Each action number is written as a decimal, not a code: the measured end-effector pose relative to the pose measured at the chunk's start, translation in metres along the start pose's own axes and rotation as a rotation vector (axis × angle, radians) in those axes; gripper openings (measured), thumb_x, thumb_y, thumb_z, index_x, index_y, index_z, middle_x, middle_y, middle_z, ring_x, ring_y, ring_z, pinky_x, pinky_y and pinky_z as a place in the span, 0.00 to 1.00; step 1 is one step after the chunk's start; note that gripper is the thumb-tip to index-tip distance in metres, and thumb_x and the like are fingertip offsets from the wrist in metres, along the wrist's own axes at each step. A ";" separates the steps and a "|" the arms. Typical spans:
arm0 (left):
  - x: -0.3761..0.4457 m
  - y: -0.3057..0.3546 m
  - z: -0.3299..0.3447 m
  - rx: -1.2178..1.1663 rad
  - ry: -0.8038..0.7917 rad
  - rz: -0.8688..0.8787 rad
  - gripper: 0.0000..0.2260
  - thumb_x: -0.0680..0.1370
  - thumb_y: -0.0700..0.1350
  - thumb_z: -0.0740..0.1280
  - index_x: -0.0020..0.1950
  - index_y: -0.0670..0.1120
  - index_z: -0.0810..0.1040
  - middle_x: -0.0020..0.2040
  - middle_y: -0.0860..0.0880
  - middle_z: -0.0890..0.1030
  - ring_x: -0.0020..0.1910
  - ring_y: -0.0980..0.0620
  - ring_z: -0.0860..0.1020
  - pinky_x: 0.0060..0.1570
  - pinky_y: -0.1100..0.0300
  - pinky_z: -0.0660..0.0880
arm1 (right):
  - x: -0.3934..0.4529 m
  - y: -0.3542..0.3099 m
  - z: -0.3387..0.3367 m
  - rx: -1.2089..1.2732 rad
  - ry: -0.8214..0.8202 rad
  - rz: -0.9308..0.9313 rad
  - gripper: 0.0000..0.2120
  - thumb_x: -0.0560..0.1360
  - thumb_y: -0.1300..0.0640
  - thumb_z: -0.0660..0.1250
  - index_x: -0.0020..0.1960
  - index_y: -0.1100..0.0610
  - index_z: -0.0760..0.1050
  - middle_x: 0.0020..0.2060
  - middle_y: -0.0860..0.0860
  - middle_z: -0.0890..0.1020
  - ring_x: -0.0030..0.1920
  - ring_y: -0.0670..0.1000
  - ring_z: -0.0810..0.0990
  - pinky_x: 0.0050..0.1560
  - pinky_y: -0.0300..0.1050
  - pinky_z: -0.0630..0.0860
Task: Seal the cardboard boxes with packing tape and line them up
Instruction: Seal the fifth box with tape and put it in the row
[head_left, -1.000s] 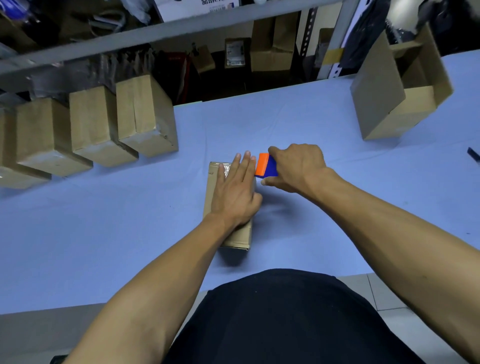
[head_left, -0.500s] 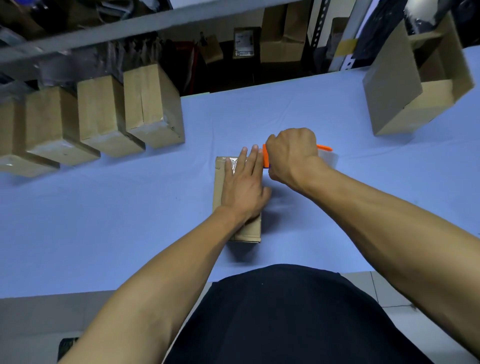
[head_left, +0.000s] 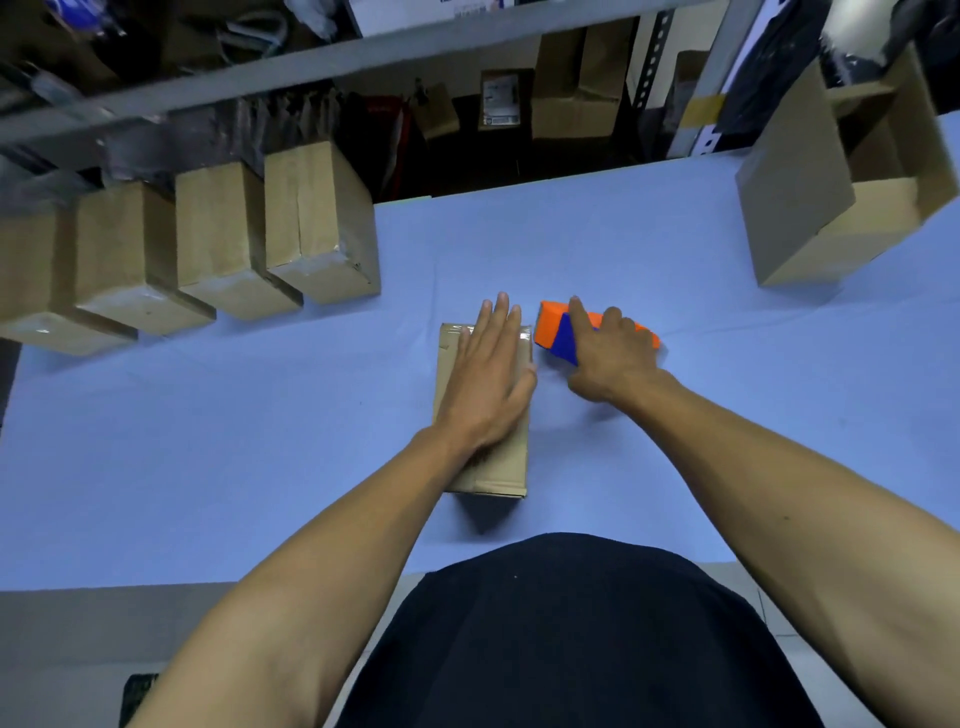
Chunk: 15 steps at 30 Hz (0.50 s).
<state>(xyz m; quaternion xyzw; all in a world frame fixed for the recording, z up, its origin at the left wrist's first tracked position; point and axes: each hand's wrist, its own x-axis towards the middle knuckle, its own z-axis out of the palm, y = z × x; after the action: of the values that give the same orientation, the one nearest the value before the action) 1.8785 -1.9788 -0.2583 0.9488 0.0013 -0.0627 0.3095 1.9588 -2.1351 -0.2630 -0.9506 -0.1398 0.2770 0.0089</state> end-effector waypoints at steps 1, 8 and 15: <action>-0.001 -0.002 -0.005 -0.071 0.034 -0.009 0.26 0.82 0.41 0.60 0.80 0.41 0.57 0.81 0.45 0.52 0.80 0.52 0.46 0.73 0.69 0.39 | 0.002 -0.001 0.004 0.006 -0.012 -0.014 0.44 0.74 0.54 0.68 0.80 0.54 0.46 0.64 0.63 0.68 0.61 0.63 0.72 0.55 0.52 0.69; -0.006 -0.019 -0.027 0.003 0.095 0.037 0.17 0.79 0.37 0.64 0.68 0.42 0.77 0.72 0.43 0.73 0.76 0.43 0.63 0.75 0.54 0.59 | 0.007 -0.007 0.012 0.133 0.119 -0.228 0.14 0.77 0.58 0.66 0.62 0.58 0.74 0.53 0.60 0.79 0.49 0.60 0.77 0.41 0.45 0.65; -0.005 -0.030 -0.031 -0.288 0.361 -0.497 0.26 0.77 0.45 0.70 0.74 0.44 0.69 0.73 0.47 0.69 0.72 0.50 0.67 0.65 0.69 0.60 | -0.009 -0.027 -0.009 0.706 0.294 0.009 0.11 0.75 0.60 0.61 0.48 0.57 0.82 0.48 0.54 0.84 0.51 0.57 0.80 0.48 0.45 0.74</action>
<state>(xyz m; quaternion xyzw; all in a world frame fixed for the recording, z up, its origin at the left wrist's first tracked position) 1.8757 -1.9360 -0.2507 0.8618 0.2963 0.0337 0.4103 1.9486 -2.1112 -0.2482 -0.9193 -0.0288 0.1686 0.3545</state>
